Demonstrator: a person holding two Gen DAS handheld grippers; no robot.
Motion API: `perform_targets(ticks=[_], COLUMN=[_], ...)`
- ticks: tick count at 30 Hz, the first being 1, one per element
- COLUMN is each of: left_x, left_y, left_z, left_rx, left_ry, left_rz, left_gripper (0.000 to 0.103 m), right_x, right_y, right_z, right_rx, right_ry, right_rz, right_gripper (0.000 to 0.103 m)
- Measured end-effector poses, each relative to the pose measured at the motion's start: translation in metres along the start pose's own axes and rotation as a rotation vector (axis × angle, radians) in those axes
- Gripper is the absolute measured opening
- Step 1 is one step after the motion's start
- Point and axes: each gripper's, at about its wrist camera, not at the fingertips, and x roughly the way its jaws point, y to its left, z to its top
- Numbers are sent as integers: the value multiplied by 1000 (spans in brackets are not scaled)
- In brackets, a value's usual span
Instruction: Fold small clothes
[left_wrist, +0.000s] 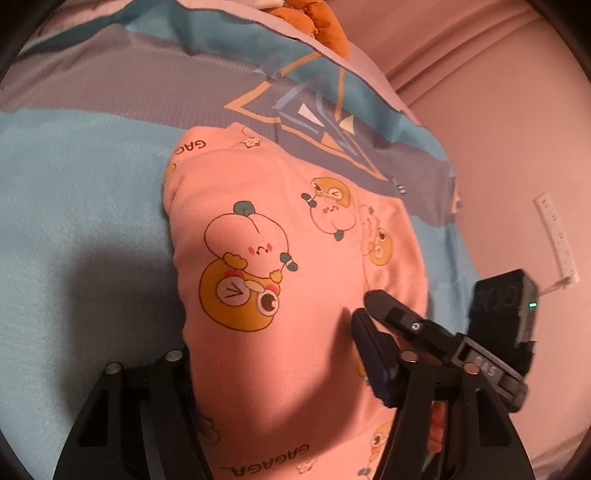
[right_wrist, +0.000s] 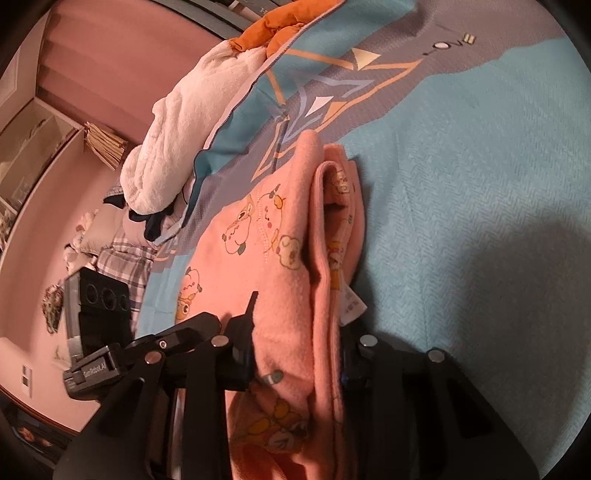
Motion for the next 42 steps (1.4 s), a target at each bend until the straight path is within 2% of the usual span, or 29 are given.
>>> perform_targets(ticks=[2,6,10,13,17,21,28,32,42], left_x=[0,-1,-5,-11,-21,-33,-73,-95,-146], left_y=[-3,-7,-11,-13,-21,-28,-40,-44,-53], left_z=[-1,-2,-4,-6,-15,-30,-74,-101,-159], left_rx=[16,30,47,46,80,101,117,111,96], left_ry=[-2,-5,-7,-12,-10,-9,-23,-25,-44], left_rz=[37,80,97,90,102,105,119,123,146], left_gripper=[54,48,38,32,31,31,31,31,31], right_x=[0,1,0,-6,-17,-33,-61,-85,-115], right_y=[1,13,29,40,52,76,101,119,152], right_z=[0,-3,-6,-8,-13,-32,-66,-102,-158], right_rx=[-3,-38,-115,-147,-164,-242,-314,-351,-420], right_ry=[-3,-22,-42,-68,-96,-112,-106,-94,-65], right_rz=[-7,-76,-140,-150,-152,-169,-152,-134,-113], right_gripper=[31,27,23,23,22,22,22,22,22])
